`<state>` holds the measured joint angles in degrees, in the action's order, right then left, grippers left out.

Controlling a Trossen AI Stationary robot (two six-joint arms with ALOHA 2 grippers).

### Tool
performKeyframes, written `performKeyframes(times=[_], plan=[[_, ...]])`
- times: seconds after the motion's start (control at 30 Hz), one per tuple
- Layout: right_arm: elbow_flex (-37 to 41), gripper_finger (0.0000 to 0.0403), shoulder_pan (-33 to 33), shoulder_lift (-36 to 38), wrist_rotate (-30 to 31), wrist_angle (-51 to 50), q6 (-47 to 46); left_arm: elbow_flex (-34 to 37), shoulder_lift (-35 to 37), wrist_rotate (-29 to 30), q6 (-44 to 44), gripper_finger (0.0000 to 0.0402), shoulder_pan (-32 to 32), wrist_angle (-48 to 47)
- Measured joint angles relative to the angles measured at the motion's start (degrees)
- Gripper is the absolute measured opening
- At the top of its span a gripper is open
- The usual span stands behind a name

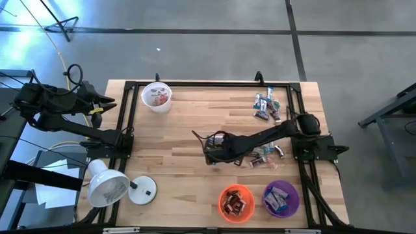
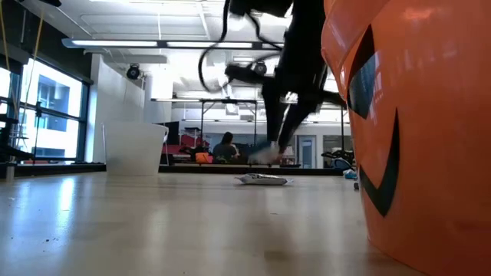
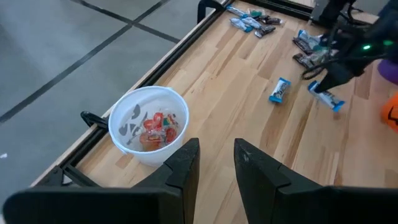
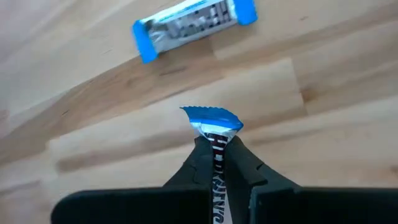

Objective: Organize candy in baskets
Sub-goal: Put the white chocolate into the purple bucket

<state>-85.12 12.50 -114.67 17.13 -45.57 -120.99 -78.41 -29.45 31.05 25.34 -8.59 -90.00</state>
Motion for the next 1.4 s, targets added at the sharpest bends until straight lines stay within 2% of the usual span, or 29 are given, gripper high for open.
performKeyframes(times=[0.33, 0.57, 0.73, 1.03, 1.17, 1.3, 1.4], plan=[[-0.2, 0.0003, 6.2, 11.2, 1.0, -3.0, 4.0, 0.0, 0.0, 1.8, 3.9, 0.0088, 0.0, 0.0], [-0.3, 0.0003, 13.7, 20.2, 0.1, -10.0, -0.7, 0.0, 0.0, 3.9, 9.2, 0.0088, 0.0, 0.0], [-0.3, 0.0002, 20.0, 24.2, -6.1, -18.0, -7.1, 0.0, 0.0, 5.2, 13.8, 0.0088, 0.0, 0.0], [-0.3, 0.0002, 30.5, 25.4, -24.9, -28.8, -13.0, 0.0, 0.0, 8.6, 20.5, 0.0088, 0.0, 0.0], [-0.3, 0.0002, 33.4, 25.4, -27.7, -33.7, -14.0, 0.0, 0.0, 8.9, 22.5, 0.0088, 0.0, 0.0], [-0.3, 0.0006, 34.4, 25.4, -26.9, -33.7, -12.7, 0.0, 0.0, 9.0, 24.2, 0.0088, 0.0, 0.0], [-0.3, 0.0026, 34.9, 25.0, -26.1, -33.5, -10.5, 0.0, 0.0, 9.0, 25.0, 0.0088, 0.0, 0.0]])
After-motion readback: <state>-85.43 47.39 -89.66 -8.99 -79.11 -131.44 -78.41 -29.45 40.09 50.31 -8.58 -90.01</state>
